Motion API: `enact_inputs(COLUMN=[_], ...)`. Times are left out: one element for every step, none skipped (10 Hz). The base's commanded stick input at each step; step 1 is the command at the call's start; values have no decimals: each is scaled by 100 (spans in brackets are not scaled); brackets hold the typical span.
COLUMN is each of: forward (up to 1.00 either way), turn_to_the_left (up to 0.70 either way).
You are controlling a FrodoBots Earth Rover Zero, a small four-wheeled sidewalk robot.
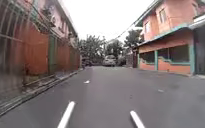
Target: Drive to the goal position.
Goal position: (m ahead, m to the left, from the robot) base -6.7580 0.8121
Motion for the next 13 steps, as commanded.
enact_inputs(forward=[85,85,85,85,85,85,85,85,85,85,85,85,85], turn_to_the_left=[0,0,0,0,0,0,0,0,0,0,0,0,0])
